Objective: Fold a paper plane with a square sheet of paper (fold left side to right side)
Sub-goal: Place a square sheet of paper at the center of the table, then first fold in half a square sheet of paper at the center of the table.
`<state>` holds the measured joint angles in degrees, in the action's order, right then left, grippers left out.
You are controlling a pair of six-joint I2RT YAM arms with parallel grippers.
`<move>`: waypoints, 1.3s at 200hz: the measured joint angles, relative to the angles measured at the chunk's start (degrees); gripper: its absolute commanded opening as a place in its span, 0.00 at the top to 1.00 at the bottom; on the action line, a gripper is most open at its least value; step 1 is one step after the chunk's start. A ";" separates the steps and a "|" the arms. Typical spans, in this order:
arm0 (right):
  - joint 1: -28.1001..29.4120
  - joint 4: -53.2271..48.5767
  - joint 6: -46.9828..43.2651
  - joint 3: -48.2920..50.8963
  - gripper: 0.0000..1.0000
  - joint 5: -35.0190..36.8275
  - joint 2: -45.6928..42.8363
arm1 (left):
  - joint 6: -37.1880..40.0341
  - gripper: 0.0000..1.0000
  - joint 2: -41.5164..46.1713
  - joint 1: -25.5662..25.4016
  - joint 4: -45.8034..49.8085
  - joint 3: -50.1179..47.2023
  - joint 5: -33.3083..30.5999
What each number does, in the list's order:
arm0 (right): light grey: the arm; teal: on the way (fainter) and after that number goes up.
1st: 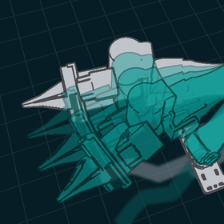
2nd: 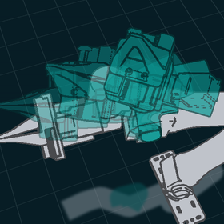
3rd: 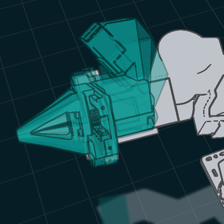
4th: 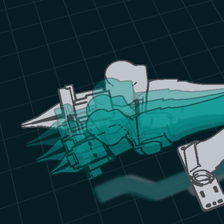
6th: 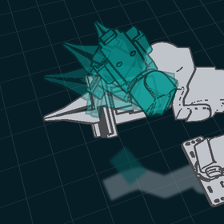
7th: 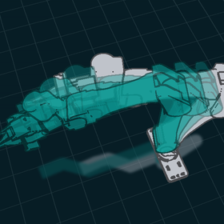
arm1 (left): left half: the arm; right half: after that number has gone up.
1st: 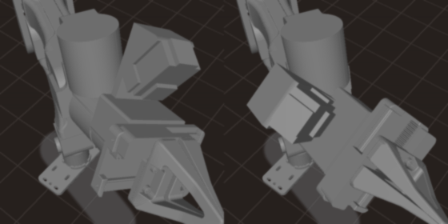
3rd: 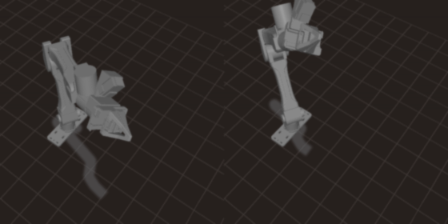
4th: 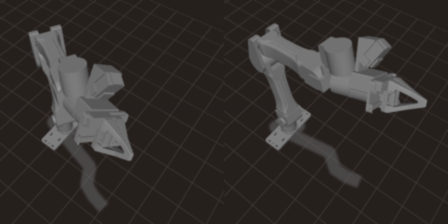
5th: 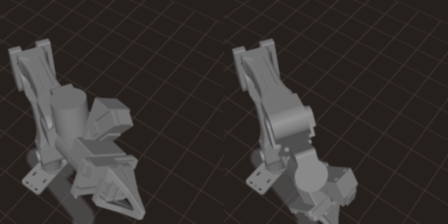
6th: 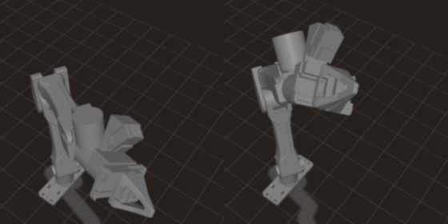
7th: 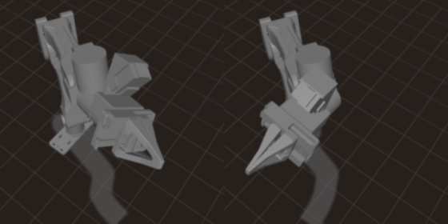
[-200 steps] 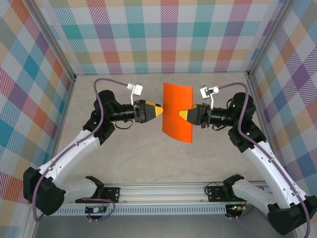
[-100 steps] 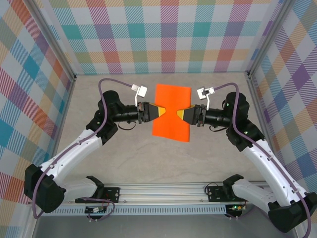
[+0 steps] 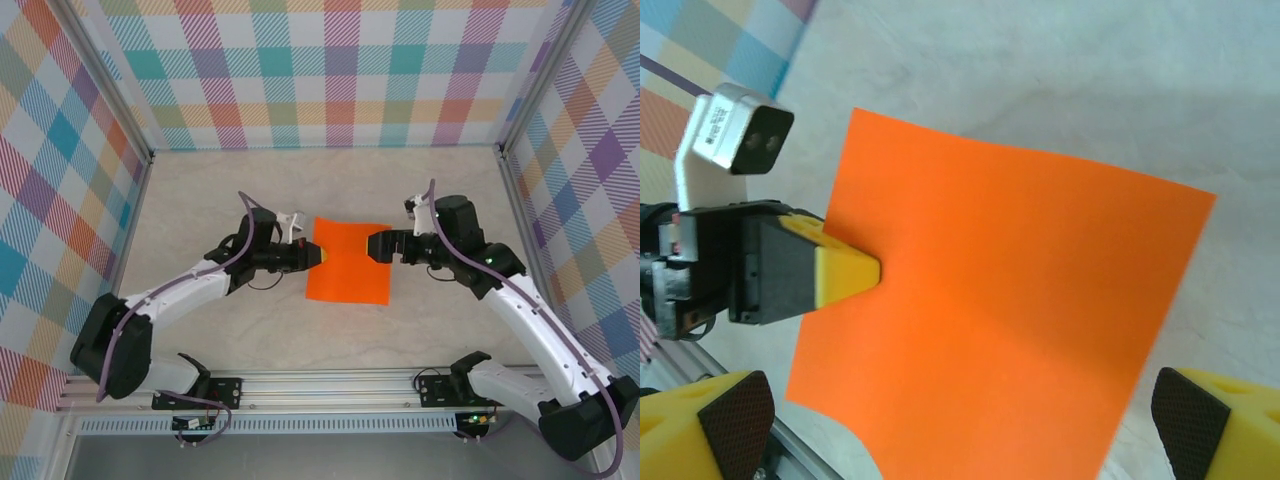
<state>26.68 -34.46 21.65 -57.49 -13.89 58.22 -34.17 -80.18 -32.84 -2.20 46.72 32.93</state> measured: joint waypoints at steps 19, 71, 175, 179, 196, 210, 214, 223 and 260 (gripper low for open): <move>0.00 1.20 0.68 3.32 0.09 -0.61 2.32 | 1.66 1.00 -5.35 0.39 2.62 0.04 -3.45; 0.00 11.61 6.82 9.27 0.71 -6.99 18.43 | 5.66 1.00 -14.99 1.55 8.52 1.90 -8.61; 0.44 19.06 10.54 9.55 0.82 -6.56 39.17 | 6.73 0.72 -14.25 1.60 10.86 3.43 -8.37; 0.44 18.97 10.56 9.29 0.82 -6.60 39.26 | 6.71 0.68 -14.03 1.57 10.88 3.43 -7.96; 0.76 19.02 10.54 8.44 0.82 -6.27 39.91 | 6.21 0.55 -13.09 1.36 10.99 3.76 -6.73; 1.09 18.99 10.54 7.98 0.82 -6.14 40.46 | 5.84 0.51 -12.09 0.90 11.10 4.52 -5.77; 1.11 18.99 10.54 7.91 0.82 -6.12 40.50 | 5.75 0.50 -11.85 0.72 11.08 4.74 -5.53; 1.25 19.02 10.54 7.82 0.82 -6.05 40.63 | 5.29 0.47 -11.08 0.33 10.95 5.27 -5.05; 1.46 18.97 10.54 7.76 0.82 -5.53 40.70 | 3.39 0.41 -9.31 -2.16 8.31 6.69 -2.47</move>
<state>28.14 -15.49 32.18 -49.74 -19.42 98.91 -30.79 -89.49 -35.00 6.11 53.41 30.46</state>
